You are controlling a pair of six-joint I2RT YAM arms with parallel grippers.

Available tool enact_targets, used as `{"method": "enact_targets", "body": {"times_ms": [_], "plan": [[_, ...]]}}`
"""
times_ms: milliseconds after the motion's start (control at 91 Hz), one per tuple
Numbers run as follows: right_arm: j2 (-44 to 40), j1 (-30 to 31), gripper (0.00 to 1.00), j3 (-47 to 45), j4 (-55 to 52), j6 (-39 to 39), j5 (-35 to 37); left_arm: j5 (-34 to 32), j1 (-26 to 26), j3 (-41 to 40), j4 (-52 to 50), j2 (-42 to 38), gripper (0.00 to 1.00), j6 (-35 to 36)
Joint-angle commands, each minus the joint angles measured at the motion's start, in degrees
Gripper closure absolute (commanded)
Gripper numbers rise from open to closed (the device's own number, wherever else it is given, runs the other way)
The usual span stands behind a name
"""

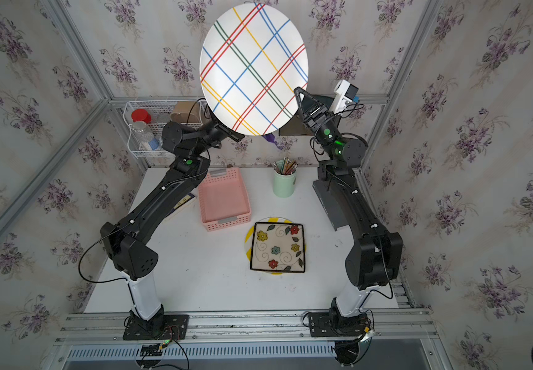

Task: Wipe the wet plate dry
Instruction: Wipe the plate with towel.

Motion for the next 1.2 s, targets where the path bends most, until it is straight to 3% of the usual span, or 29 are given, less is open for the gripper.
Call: {"method": "enact_targets", "body": {"times_ms": [0, 121, 187, 264, 352, 440, 549, 648, 747, 802, 879, 945, 1000, 1077, 1187], "plan": [[-2.38, -3.42, 1.0, -4.81, -5.83, -1.42, 7.62, 6.75, 1.8, -4.23, 9.17, -4.58, 1.0, 1.99], [-8.03, -6.12, 1.0, -13.17, -8.41, -3.79, 7.91, 7.86, 8.31, -11.32, 6.57, -10.35, 1.0, 5.14], [-11.04, -6.19, 1.0, -16.76, -12.31, -7.39, 7.04, 9.32, 12.21, -14.54, 0.81, -13.72, 1.0, 10.85], [-14.01, -5.42, 1.0, -19.22, -18.31, -12.46, 6.1, 10.52, 14.66, -15.06, -15.37, -17.29, 1.0, 23.55], [-16.66, -3.41, 1.0, -21.24, -23.02, -17.29, 6.41, 8.33, 13.96, -8.77, -43.64, -18.1, 1.0, 47.05], [-17.94, -0.32, 1.0, -21.24, -27.9, -22.05, 7.32, 0.63, 12.0, 0.15, -66.03, -15.66, 1.0, 65.86], [-18.38, 3.65, 1.0, -20.64, -29.8, -25.01, 8.05, -15.01, 9.91, 9.59, -84.57, -10.62, 1.0, 78.42], [-18.91, 8.96, 1.0, -19.44, -33.73, -28.95, 9.16, -29.83, 9.11, 13.96, -92.52, -7.62, 1.0, 82.79], [-19.33, 17.24, 1.0, -17.49, -41.11, -36.23, 11.8, -35.81, 9.06, 13.59, -93.49, -7.46, 1.0, 83.36], [-19.3, 20.66, 1.0, -17.84, -41.78, -37.73, 12.56, -34.57, 8.97, 12.2, -92.03, -7.93, 1.0, 83.26], [-18.43, 23.31, 1.0, -17.45, -40.93, -37.67, 13.7, -25.91, 8.34, 9.7, -88.45, -7.81, 1.0, 82.72], [-17.71, 22.84, 1.0, -16.23, -39.95, -37.48, 16.18, -15.98, 5.89, 8.6, -85.67, -6.96, 1.0, 83.2], [-17.11, 20.41, 1.0, -14.63, -39.46, -37.11, 16.62, -12.16, 2.72, 9.58, -86.18, -5.89, 1.0, 85.68], [-17.08, 17.31, 1.0, -13.89, -39.7, -35.8, 15.67, -12.89, 0.01, 11.36, -88.64, -5.4, 1.0, 88.94], [-19.52, 16.64, 1.0, -17.26, -42.25, -37.09, 16.39, -21.21, 1.84, 9.43, -87.72, -8.23, 1.0, 88.14]]}}
